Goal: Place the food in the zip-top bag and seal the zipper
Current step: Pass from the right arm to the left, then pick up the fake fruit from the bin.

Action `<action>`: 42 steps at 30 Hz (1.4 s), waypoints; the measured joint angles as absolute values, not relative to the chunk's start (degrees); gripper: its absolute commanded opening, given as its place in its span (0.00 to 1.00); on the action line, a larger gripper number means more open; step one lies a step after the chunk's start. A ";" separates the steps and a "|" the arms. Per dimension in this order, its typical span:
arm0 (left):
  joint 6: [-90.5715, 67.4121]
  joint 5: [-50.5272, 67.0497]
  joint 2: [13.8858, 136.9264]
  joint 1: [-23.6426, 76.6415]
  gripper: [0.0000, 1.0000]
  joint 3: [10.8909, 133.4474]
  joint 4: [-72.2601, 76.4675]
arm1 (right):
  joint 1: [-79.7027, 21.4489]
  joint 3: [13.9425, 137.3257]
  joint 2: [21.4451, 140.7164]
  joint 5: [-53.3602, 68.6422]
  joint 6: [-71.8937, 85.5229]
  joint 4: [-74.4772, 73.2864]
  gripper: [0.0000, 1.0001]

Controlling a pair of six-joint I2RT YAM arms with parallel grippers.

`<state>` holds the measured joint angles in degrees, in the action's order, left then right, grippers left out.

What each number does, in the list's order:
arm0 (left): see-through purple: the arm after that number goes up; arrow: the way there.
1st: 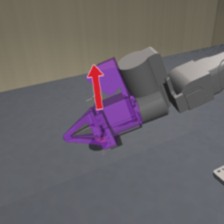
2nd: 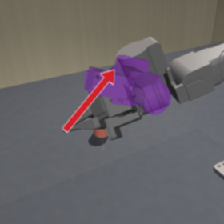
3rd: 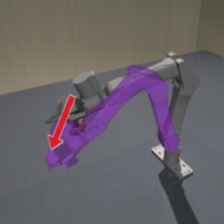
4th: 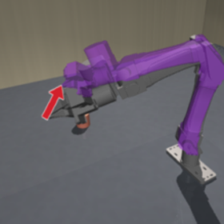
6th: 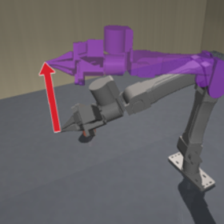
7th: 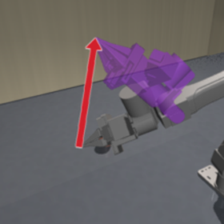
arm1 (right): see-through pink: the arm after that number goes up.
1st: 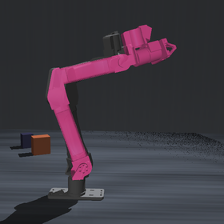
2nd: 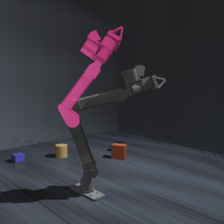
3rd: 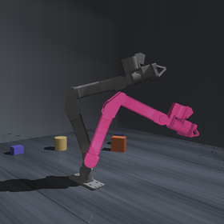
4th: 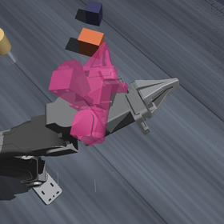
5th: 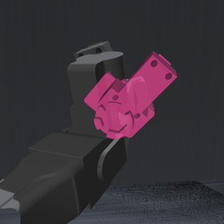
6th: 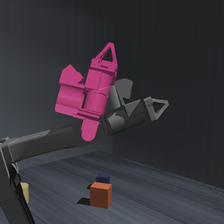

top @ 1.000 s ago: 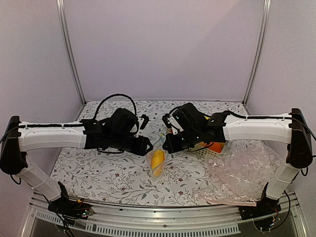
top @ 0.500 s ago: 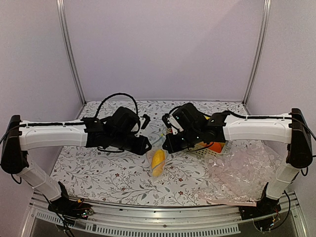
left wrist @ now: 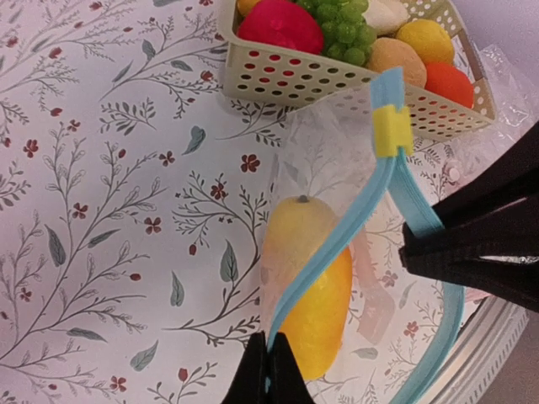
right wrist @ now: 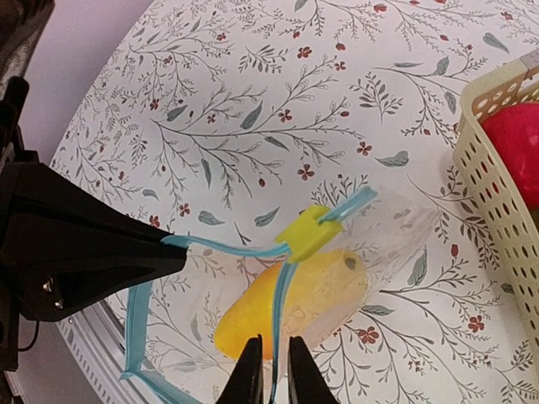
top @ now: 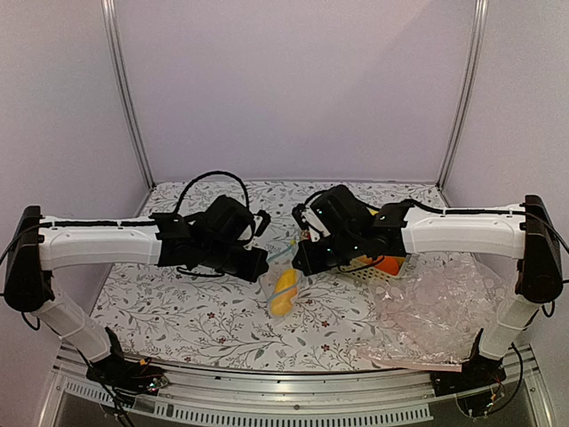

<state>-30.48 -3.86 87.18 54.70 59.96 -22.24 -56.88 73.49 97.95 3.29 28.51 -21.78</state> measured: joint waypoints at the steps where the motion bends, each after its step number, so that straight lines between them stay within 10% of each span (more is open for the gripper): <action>1: -30.55 -3.88 87.18 54.70 0.00 59.96 -22.24 | -56.88 73.45 97.95 3.16 28.40 -21.76 0.30; 11: -32.69 -6.94 86.70 54.70 0.00 60.62 -27.00 | -55.83 70.96 91.44 3.68 29.41 -21.61 0.74; 24: -34.24 -10.79 84.44 54.68 0.00 63.83 -33.15 | -39.81 66.02 77.80 -5.39 27.38 -34.89 0.80; 42: -35.24 -9.80 84.44 54.59 0.00 63.81 -33.69 | -27.92 69.10 94.08 -8.12 16.47 -42.63 0.71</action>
<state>-35.24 -9.80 84.44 54.59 63.81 -33.69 -27.92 69.10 94.08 -8.12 16.47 -42.63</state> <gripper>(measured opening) 0.007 0.695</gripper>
